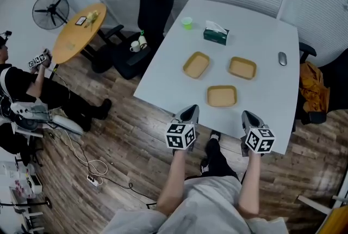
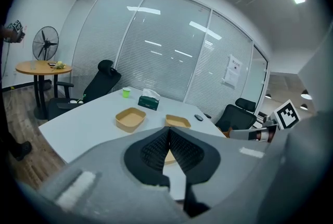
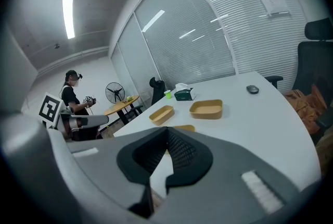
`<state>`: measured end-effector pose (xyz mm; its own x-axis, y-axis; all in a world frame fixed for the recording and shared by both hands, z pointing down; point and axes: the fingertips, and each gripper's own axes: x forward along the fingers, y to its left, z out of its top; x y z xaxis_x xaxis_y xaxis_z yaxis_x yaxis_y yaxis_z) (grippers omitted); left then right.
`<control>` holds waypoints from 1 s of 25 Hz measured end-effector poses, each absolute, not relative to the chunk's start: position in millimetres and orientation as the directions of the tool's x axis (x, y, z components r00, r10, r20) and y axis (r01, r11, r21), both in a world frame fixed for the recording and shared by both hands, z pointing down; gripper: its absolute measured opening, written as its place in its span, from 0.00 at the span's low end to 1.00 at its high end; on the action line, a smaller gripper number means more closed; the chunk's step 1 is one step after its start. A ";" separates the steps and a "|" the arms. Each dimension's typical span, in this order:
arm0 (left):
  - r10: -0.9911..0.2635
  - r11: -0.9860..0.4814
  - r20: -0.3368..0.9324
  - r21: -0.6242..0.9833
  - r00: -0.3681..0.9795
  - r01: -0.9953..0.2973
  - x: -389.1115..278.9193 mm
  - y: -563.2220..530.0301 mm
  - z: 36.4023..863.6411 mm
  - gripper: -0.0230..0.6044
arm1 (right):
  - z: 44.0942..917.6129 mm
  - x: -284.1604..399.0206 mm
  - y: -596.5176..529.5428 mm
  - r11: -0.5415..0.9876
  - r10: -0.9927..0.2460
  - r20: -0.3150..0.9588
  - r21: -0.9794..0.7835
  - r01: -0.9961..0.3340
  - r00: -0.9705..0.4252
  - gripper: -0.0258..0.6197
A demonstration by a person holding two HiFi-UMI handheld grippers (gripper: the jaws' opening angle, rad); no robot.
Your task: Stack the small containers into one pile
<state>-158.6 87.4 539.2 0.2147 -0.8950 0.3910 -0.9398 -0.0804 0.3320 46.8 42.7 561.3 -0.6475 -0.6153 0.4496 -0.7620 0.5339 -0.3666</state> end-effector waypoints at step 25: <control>-0.699 0.140 0.706 0.289 0.112 -0.947 -151.7 -3.7 702.7 0.07 | 696.5 30.7 -52.4 0.470 -0.490 0.688 -0.310 -0.827 -0.536 0.07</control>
<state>-151.7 -3.7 702.7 0.1124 -0.6994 0.7058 -0.9470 0.1398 0.2893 30.7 -52.4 696.5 -0.5361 -0.4895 0.6878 -0.8266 0.4699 -0.3098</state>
